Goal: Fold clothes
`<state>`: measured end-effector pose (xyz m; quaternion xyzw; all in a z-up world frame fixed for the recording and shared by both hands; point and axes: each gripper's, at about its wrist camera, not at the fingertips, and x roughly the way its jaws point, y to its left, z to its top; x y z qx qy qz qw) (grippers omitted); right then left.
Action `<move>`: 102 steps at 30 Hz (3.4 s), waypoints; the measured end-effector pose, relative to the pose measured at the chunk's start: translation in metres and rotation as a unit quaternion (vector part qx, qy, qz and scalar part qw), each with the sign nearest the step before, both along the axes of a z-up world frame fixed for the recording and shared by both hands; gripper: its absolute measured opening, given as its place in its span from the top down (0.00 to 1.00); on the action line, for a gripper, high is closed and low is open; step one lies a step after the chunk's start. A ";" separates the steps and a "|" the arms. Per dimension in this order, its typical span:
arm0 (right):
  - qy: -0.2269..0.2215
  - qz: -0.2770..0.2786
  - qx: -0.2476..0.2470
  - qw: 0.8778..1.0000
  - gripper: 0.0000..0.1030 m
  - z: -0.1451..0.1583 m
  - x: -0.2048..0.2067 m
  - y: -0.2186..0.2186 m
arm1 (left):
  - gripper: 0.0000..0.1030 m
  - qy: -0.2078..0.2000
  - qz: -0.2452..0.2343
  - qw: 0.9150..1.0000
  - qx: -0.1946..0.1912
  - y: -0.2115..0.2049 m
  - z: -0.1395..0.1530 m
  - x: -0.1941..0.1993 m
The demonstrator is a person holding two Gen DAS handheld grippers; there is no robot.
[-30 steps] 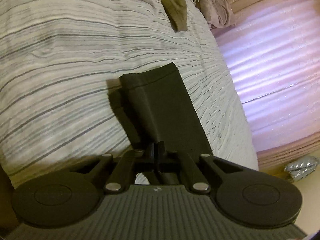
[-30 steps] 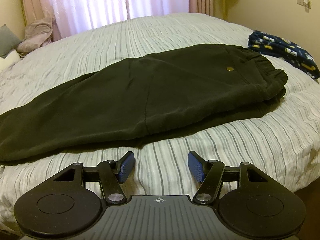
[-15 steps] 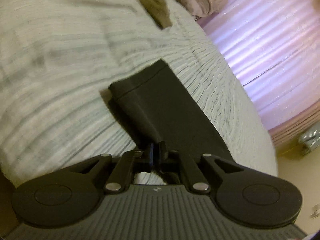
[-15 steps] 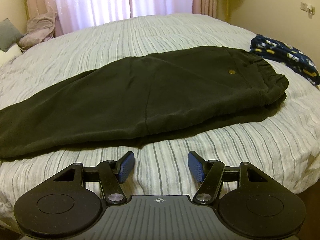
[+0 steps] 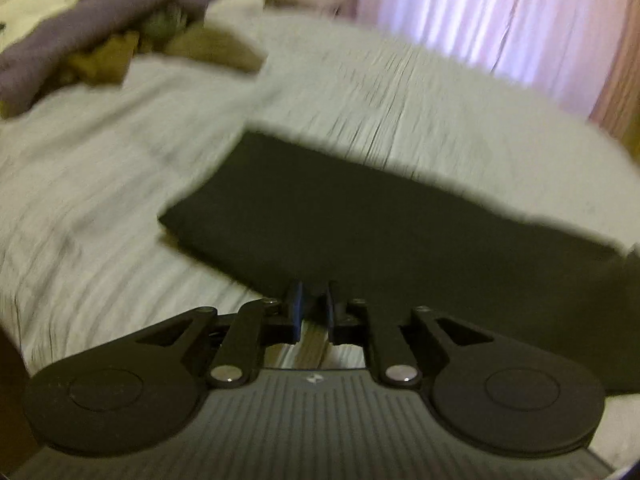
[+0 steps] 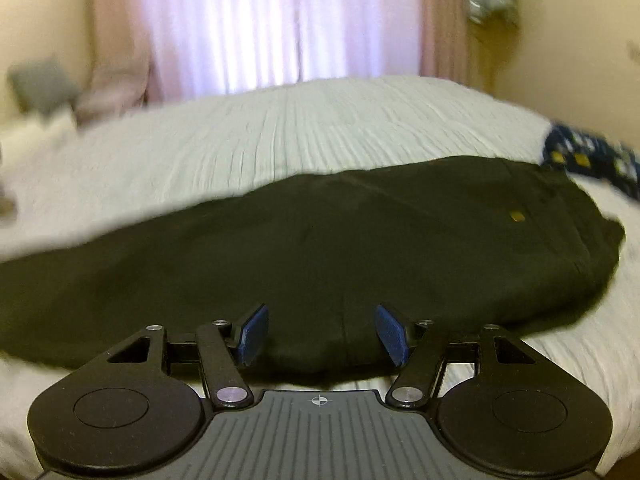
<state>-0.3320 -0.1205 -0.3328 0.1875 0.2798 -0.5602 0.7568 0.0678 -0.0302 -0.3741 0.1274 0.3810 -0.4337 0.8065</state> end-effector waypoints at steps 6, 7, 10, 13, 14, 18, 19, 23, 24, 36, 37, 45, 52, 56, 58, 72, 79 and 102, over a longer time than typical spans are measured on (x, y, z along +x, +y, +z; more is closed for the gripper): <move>-0.033 -0.014 0.026 0.999 0.39 0.007 -0.011 0.011 | 0.89 0.047 0.017 0.999 -0.006 0.022 0.013 -0.002; -0.052 -0.022 0.037 0.998 0.39 0.010 -0.016 0.013 | 0.89 0.075 0.025 0.997 -0.019 0.026 0.011 0.003; -0.101 -0.040 0.064 0.992 0.39 0.017 -0.028 0.020 | 0.79 0.157 0.048 0.985 -0.060 0.035 0.004 0.016; -0.108 -0.048 0.070 0.991 0.39 0.020 -0.036 0.032 | 0.76 0.237 0.070 0.964 -0.100 0.045 -0.002 0.029; -0.105 -0.050 0.069 0.991 0.39 0.021 -0.038 0.036 | 0.74 0.265 0.082 0.954 -0.114 0.048 -0.007 0.034; -0.103 -0.065 0.068 0.990 0.39 0.024 -0.049 0.044 | 0.73 0.341 0.139 0.915 -0.166 0.057 -0.028 0.051; -0.105 -0.070 0.068 0.990 0.39 0.024 -0.052 0.045 | 0.73 0.353 0.150 0.906 -0.178 0.058 -0.032 0.054; -0.106 -0.082 0.068 0.989 0.39 0.024 -0.058 0.047 | 0.72 0.391 0.184 0.876 -0.217 0.057 -0.048 0.062; -0.104 -0.083 0.068 0.989 0.39 0.023 -0.057 0.048 | 0.72 0.398 0.190 0.869 -0.224 0.056 -0.052 0.063; -0.093 -0.075 0.067 0.991 0.39 0.011 -0.056 0.029 | 0.93 0.244 0.145 0.937 -0.205 0.021 -0.019 0.039; -0.095 -0.073 0.067 0.990 0.39 0.011 -0.057 0.028 | 0.93 0.223 0.138 0.944 -0.200 0.018 -0.014 0.036; -0.125 -0.090 0.055 0.987 0.39 0.018 -0.082 0.023 | 0.93 -0.021 -0.151 0.978 -0.145 -0.048 0.038 -0.098; -0.170 -0.127 0.044 0.976 0.39 0.026 -0.111 0.019 | 0.86 -0.157 -0.431 0.885 -0.078 -0.103 0.034 -0.253; -0.224 -0.149 0.058 0.961 0.39 0.026 -0.129 0.013 | 0.86 -0.188 -0.455 0.869 -0.050 -0.104 0.011 -0.273; -0.278 -0.145 0.065 0.947 0.39 0.029 -0.136 0.013 | 0.84 -0.199 -0.457 0.866 -0.038 -0.103 -0.002 -0.278; -0.478 -0.143 0.236 0.834 0.39 -0.003 -0.077 -0.052 | 0.78 -0.010 -0.375 0.922 -0.096 -0.039 0.049 -0.170; -0.481 -0.156 0.219 0.834 0.40 -0.005 -0.058 -0.061 | 0.78 0.039 -0.313 0.943 -0.105 -0.024 0.046 -0.124; -0.316 -0.121 0.109 0.935 0.91 -0.010 -0.052 -0.020 | 0.81 0.039 -0.315 0.940 -0.124 -0.070 0.056 -0.121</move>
